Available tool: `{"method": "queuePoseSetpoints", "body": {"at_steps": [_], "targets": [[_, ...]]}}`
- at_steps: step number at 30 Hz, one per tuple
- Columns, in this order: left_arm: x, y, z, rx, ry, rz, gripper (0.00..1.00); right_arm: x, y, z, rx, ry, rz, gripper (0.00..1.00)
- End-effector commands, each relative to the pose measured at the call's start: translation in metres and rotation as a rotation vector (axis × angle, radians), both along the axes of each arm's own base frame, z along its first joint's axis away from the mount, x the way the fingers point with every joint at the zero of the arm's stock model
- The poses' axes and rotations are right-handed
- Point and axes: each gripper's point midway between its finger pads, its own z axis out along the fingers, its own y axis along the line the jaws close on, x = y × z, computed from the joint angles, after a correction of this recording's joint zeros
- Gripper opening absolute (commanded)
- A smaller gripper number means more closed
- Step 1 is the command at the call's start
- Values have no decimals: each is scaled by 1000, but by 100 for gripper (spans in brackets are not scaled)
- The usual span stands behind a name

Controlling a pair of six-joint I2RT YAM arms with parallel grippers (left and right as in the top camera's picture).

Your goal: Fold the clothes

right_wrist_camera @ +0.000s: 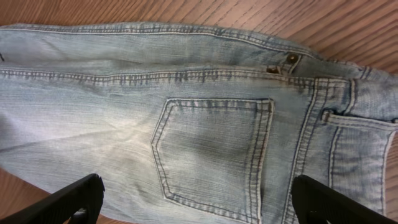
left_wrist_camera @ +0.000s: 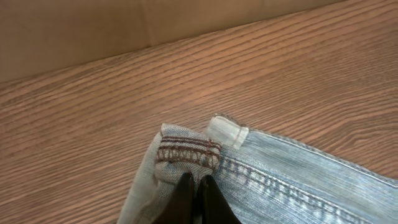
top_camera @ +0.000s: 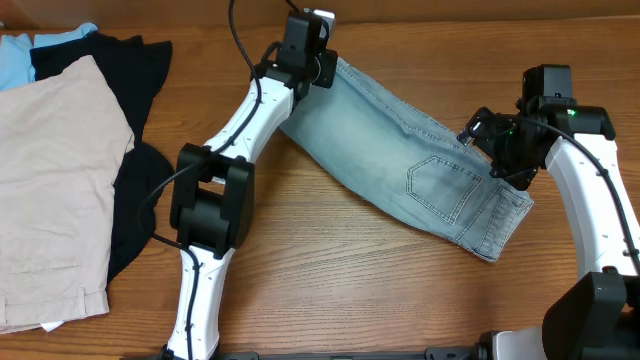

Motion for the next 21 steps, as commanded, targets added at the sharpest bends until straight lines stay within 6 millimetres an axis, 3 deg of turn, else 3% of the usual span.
{"method": "queuePoseSetpoints", "body": {"at_steps": [1, 14, 17, 21], "targets": [[5, -7, 29, -9, -49, 1, 4, 5, -4, 7, -24, -25, -1, 100], [3, -8, 97, 7, -82, -16, 4, 8, -5, 8, -24, -37, -1, 100], [2, -8, 94, 15, -77, -21, 4, 7, -4, 8, -24, -36, -1, 100], [6, -9, 72, 36, -57, -30, 4, 7, -4, 8, -24, -33, -1, 100]]}}
